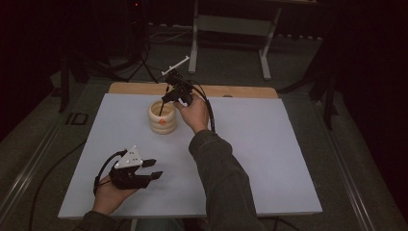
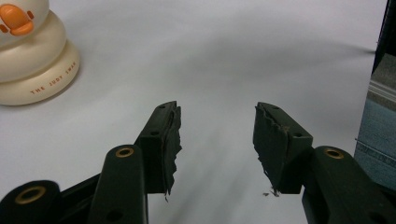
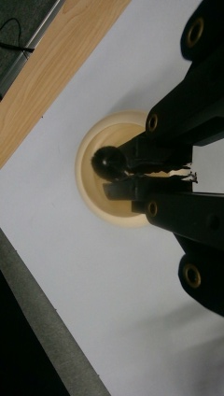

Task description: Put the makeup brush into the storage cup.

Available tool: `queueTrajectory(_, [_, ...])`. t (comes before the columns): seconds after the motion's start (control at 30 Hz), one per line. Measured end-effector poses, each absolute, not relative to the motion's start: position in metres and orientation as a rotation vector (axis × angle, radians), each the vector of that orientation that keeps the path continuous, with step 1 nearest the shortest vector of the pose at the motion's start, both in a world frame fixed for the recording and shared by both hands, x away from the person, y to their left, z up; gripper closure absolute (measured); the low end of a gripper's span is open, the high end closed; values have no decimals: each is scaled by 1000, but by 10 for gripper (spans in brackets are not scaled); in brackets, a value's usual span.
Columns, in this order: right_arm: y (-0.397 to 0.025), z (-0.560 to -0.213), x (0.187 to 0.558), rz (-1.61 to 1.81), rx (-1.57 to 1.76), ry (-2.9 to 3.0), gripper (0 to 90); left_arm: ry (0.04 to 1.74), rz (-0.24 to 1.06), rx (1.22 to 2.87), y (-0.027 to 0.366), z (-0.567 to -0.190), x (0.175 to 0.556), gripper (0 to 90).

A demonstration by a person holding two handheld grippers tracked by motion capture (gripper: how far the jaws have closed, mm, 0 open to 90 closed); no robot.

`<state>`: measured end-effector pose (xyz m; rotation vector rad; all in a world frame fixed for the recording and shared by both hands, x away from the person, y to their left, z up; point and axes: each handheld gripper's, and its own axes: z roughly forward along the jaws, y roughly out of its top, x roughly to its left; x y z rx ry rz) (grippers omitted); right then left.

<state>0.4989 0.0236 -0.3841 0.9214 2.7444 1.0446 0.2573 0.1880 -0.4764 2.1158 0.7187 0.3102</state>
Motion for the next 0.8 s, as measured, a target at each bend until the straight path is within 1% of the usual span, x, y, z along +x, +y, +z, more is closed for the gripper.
queueTrajectory(0.57, [20,-396,500,1060,951,2740,851,734,308,2108,189,-477,258,499])
queueTrajectory(0.8, [18,-407,502,1060,979,2740,851,741,306,2108,190,-478,260,496])
